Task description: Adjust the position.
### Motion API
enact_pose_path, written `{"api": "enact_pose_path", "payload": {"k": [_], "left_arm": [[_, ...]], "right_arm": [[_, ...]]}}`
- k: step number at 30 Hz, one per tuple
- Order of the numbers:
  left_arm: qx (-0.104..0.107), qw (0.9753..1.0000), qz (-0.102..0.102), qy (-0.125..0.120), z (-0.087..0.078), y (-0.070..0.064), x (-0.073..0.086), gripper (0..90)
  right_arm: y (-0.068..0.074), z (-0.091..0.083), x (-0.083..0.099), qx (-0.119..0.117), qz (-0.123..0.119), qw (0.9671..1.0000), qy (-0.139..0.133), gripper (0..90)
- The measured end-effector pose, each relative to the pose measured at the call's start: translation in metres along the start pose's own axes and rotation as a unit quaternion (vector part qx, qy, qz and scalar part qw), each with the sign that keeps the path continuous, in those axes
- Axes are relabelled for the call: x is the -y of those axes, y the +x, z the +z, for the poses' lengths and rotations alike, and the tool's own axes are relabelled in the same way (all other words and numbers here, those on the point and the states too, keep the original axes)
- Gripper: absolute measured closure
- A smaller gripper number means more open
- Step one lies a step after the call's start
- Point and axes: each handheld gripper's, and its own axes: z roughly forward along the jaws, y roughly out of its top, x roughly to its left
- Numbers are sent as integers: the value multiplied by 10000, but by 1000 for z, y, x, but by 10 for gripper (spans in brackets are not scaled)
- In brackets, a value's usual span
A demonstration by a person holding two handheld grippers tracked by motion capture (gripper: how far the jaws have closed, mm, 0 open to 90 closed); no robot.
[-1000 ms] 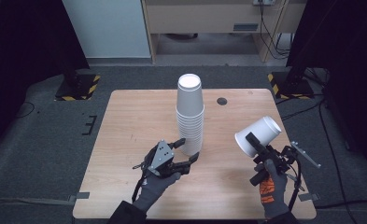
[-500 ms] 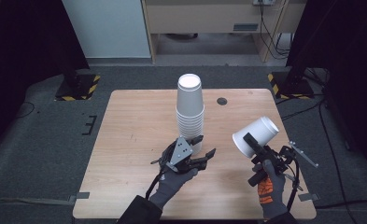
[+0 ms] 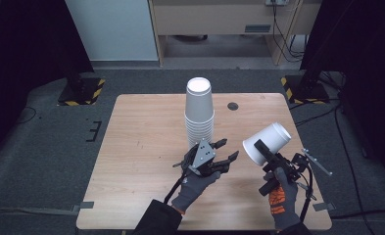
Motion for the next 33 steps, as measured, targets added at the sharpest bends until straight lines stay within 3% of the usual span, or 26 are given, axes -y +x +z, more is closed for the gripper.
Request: {"api": "enact_pose_path", "payload": {"k": [11, 33], "left_arm": [[98, 9999, 4, -52, 20, -7, 4, 437], [69, 9996, 18, -287, 36, -12, 5, 545]], "right_arm": [[-2, 2, 3, -18, 82, 9999, 59, 139], [-1, 7, 11, -111, 216, 9994, 251, 139]]}}
